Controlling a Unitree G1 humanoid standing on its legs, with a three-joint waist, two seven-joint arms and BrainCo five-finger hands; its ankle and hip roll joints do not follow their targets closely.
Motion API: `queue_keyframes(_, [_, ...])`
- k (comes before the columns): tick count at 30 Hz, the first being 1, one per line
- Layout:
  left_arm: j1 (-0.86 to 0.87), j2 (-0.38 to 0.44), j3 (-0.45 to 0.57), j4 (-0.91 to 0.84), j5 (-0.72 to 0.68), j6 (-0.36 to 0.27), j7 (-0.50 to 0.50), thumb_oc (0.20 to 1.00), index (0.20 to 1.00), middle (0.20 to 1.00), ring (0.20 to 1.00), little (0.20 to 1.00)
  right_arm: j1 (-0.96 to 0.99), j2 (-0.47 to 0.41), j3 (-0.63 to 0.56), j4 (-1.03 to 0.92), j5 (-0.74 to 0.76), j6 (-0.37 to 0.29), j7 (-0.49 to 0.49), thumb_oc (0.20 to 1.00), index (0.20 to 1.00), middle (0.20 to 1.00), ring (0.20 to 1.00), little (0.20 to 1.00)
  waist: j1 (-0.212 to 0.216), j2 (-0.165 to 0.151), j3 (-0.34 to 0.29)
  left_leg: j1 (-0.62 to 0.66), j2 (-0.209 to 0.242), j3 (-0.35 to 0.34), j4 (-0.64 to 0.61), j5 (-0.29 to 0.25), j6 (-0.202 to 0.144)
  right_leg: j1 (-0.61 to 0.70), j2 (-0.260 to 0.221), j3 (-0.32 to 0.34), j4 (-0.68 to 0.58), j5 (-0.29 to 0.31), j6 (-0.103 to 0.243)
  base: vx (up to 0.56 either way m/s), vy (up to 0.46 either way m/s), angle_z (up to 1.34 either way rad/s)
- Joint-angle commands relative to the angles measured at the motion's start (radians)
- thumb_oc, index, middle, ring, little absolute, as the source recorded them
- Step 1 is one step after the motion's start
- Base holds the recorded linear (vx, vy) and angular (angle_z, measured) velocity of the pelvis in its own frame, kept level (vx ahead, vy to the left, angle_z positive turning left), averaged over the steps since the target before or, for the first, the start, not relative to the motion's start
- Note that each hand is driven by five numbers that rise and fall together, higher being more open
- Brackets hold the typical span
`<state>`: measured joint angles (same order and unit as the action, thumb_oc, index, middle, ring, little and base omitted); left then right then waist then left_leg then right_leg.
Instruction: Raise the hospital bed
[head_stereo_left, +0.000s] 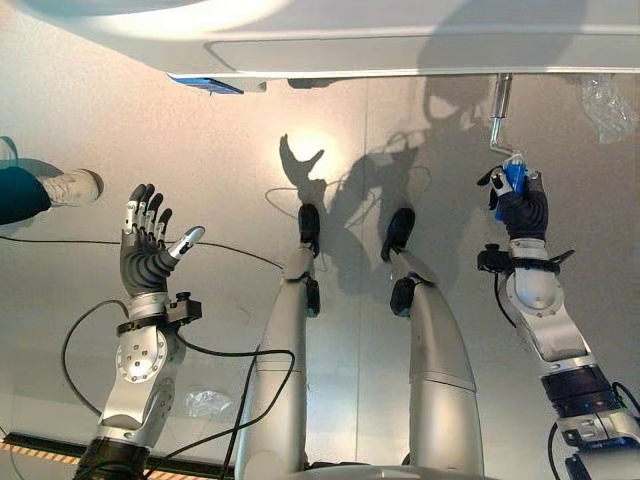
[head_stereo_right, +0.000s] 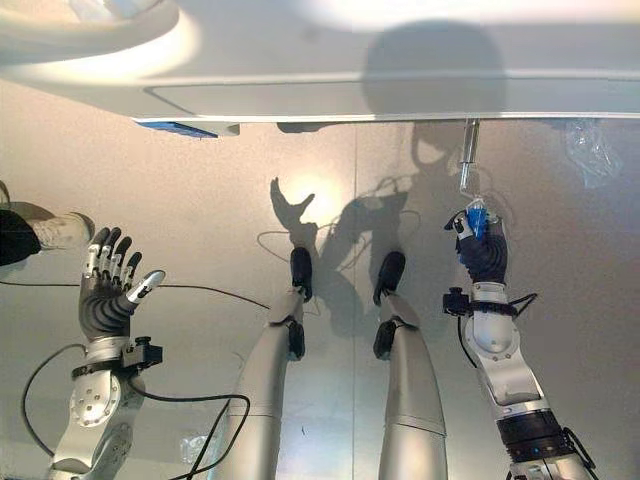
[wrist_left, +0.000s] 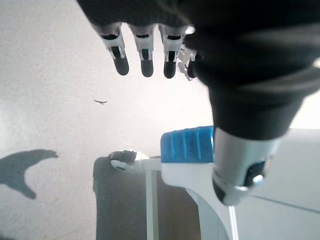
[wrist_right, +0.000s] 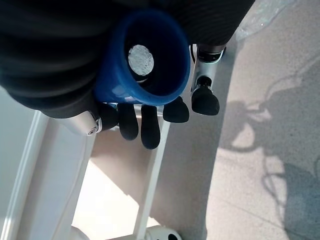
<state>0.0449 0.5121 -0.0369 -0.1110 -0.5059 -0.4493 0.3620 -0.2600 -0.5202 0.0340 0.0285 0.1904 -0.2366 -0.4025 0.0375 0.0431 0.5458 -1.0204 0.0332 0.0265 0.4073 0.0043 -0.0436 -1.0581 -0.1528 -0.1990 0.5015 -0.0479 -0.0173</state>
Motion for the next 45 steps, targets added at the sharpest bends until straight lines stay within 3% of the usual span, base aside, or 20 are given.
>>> queue_keyframes(1, [0.090,0.005,0.057,-0.054,-0.008,-0.056,-0.010,1.000,1.000,1.000,1.000,1.000,-0.070,-0.026,-0.156,-0.059,0.018,-0.222,-0.195,0.200,0.200,0.200,0.200,0.200,-0.016,0.016,-0.026,0.002,-0.026,-0.005,-0.074,0.023,0.019,-0.011,-0.028,0.027,-0.021,0.082,0.119,0.00,0.000,0.00])
queue_keyframes(3, [0.071,0.008,0.051,-0.038,-0.008,-0.060,-0.009,1.000,1.000,1.000,1.000,1.000,-0.124,-0.055,-0.132,0.102,0.010,-0.185,-0.233,0.200,0.200,0.200,0.200,0.200,-0.010,0.018,-0.026,0.000,-0.026,-0.005,-0.073,0.023,0.020,-0.012,-0.028,0.026,-0.022,0.084,0.119,0.00,0.000,0.00])
queue_keyframes(5, [0.070,0.007,0.052,-0.037,-0.008,-0.061,-0.009,1.000,1.000,1.000,1.000,1.000,-0.127,-0.056,-0.131,0.105,0.010,-0.187,-0.233,0.200,0.200,0.200,0.200,0.200,-0.011,0.018,-0.026,-0.001,-0.026,-0.005,-0.073,0.024,0.020,-0.013,-0.028,0.026,-0.022,0.084,0.119,0.00,0.000,0.00])
queue_keyframes(6, [0.054,0.015,0.051,-0.034,-0.017,-0.071,-0.012,1.000,1.000,1.000,1.000,1.000,-0.246,-0.104,-0.093,0.357,0.004,-0.120,-0.266,0.200,0.200,0.200,0.200,0.200,0.004,0.022,-0.026,-0.006,-0.026,-0.007,-0.069,0.021,0.020,-0.018,-0.029,0.026,-0.019,0.085,0.117,-0.01,-0.024,0.03])
queue_keyframes(9, [0.049,0.020,0.037,-0.037,-0.029,-0.077,-0.019,1.000,1.000,1.000,1.000,1.000,-0.364,-0.147,-0.049,0.569,0.034,-0.088,-0.276,0.200,0.200,0.200,0.200,0.200,0.019,0.024,-0.026,-0.010,-0.027,-0.007,-0.069,0.020,0.021,-0.022,-0.031,0.025,-0.019,0.086,0.116,0.00,0.003,-0.01])
queue_keyframes(13, [0.031,0.039,-0.032,-0.054,-0.044,-0.068,-0.039,1.000,1.000,1.000,1.000,1.000,-0.586,-0.219,0.071,0.968,0.123,-0.018,-0.207,0.200,0.200,0.200,0.200,0.200,0.049,0.039,-0.026,-0.025,-0.030,-0.008,-0.064,0.018,0.022,-0.032,-0.037,0.020,-0.013,0.086,0.115,0.00,0.021,-0.04])
queue_keyframes(17, [0.020,0.042,-0.053,-0.068,-0.046,-0.060,-0.044,1.000,1.000,1.000,1.000,1.000,-0.698,-0.246,0.145,1.144,0.148,0.012,-0.158,0.200,0.200,0.200,0.200,0.200,0.059,0.056,-0.026,-0.037,-0.034,-0.008,-0.059,0.015,0.023,-0.042,-0.041,0.018,-0.007,0.083,0.115,0.00,0.011,-0.08])
queue_keyframes(20, [0.004,0.053,-0.072,-0.085,-0.036,-0.052,-0.051,1.000,1.000,1.000,1.000,1.000,-0.764,-0.271,0.204,1.281,0.119,0.072,-0.110,0.200,0.200,0.200,0.200,0.200,0.079,0.075,-0.026,-0.042,-0.039,-0.006,-0.056,0.014,0.025,-0.045,-0.046,0.018,0.001,0.077,0.116,0.01,0.020,0.06])
queue_keyframes(27, [-0.025,0.040,-0.084,-0.096,-0.020,-0.038,-0.055,1.000,1.000,1.000,1.000,1.000,-0.787,-0.261,0.219,1.384,0.097,0.125,-0.068,0.200,0.200,0.200,0.200,0.200,0.097,0.103,-0.026,-0.048,-0.047,-0.007,-0.049,0.010,0.029,-0.054,-0.050,0.017,0.023,0.064,0.116,0.02,0.010,0.06])
queue_keyframes(31, [-0.038,0.029,-0.086,-0.100,-0.020,-0.034,-0.058,1.000,1.000,1.000,1.000,1.000,-0.781,-0.232,0.232,1.397,0.075,0.139,-0.053,0.200,0.200,0.200,0.200,0.200,0.105,0.110,-0.026,-0.048,-0.048,-0.007,-0.045,0.007,0.032,-0.059,-0.050,0.019,0.032,0.059,0.114,0.00,0.000,0.00])
queue_keyframes(32, [-0.059,0.020,-0.089,-0.104,-0.021,-0.027,-0.058,1.000,1.000,1.000,1.000,1.000,-0.778,-0.162,0.243,1.406,0.058,0.157,-0.031,0.200,0.200,0.200,0.200,0.200,0.110,0.114,-0.026,-0.053,-0.049,-0.006,-0.037,0.004,0.035,-0.064,-0.050,0.019,0.041,0.056,0.112,0.00,0.000,0.00])
queue_keyframes(45, [-0.083,0.001,-0.050,-0.094,-0.040,-0.001,-0.040,1.000,1.000,1.000,1.000,1.000,-0.830,0.128,0.313,1.388,0.019,0.194,0.050,0.200,0.200,0.200,0.200,0.200,0.121,0.112,-0.026,-0.054,-0.051,0.000,-0.036,0.006,0.039,-0.064,-0.045,0.017,0.038,0.056,0.106,0.00,0.000,-0.01])
